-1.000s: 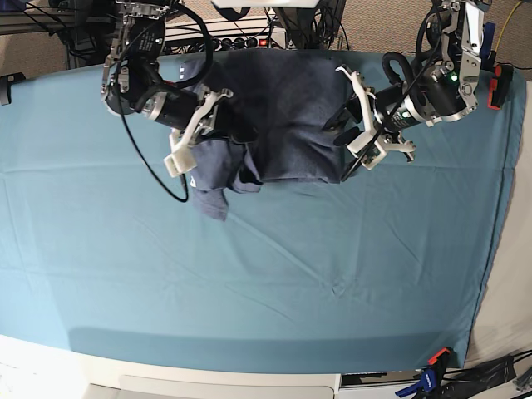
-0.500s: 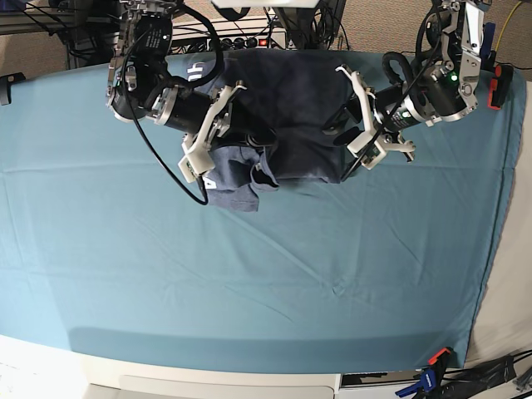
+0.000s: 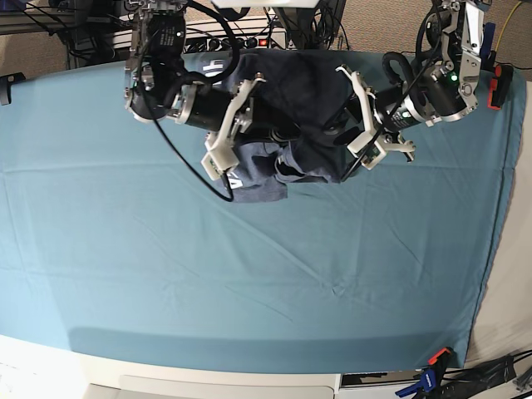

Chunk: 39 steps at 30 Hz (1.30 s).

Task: Fold the T-shirt properly
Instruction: 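Lift and fold the gripped end over toward the left gripper with the right gripper, then release the shirt with the right gripper and raise it away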

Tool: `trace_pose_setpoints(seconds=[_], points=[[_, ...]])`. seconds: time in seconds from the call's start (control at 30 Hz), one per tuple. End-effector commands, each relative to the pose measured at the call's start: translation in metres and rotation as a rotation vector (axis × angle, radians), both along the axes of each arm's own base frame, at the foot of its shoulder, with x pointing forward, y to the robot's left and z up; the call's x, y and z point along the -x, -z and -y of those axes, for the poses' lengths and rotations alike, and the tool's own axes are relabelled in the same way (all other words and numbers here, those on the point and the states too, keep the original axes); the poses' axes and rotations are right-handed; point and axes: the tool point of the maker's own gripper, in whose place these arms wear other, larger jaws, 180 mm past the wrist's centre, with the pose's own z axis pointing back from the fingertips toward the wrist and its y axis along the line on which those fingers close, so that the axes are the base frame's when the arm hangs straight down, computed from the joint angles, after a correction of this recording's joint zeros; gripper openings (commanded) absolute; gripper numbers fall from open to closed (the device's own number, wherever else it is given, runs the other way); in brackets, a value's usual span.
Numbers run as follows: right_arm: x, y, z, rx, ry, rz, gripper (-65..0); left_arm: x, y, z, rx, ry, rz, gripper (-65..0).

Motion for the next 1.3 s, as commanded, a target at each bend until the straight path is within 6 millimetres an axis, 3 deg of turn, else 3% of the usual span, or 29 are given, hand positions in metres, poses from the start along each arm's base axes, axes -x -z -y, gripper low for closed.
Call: trace_pose_setpoints(seconds=[0.0,0.33,0.47,0.67,0.77,0.93,1.13,1.27], points=[[-0.006,-0.016,-0.005,-0.039,0.010,0.058,-65.0,-0.003,-0.011,0.002,0.026,0.007,0.038,-47.2],[-0.024,-0.001,-0.002,0.104,0.090,0.136,-65.0,-0.004,-0.012,0.003,0.027,0.007,0.039,-47.2],[-0.028,-0.005,-0.004,0.093,0.111,0.154,-53.4,-0.004,-0.012,0.003,0.028,0.007,0.039,-47.2],[-0.029,-0.006,-0.004,0.088,0.114,0.159,-50.4,-0.004,-0.013,0.003,0.032,0.006,0.044,-47.2],[-0.029,-0.006,-0.004,0.086,0.113,0.158,-40.0,-0.004,-0.012,0.003,0.032,0.006,0.044,-47.1],[-0.022,-0.023,-0.020,-0.025,0.074,0.154,-38.7,-0.006,-0.010,0.000,0.006,0.002,0.050,-47.1],[0.005,-0.067,-0.057,-0.270,-0.119,0.114,-38.8,-0.010,-0.014,-0.001,0.007,0.002,0.068,-47.1],[0.006,-0.072,-0.057,-0.225,-0.133,0.158,-38.8,-0.013,-0.016,-0.002,0.007,-0.002,0.076,-47.1]])
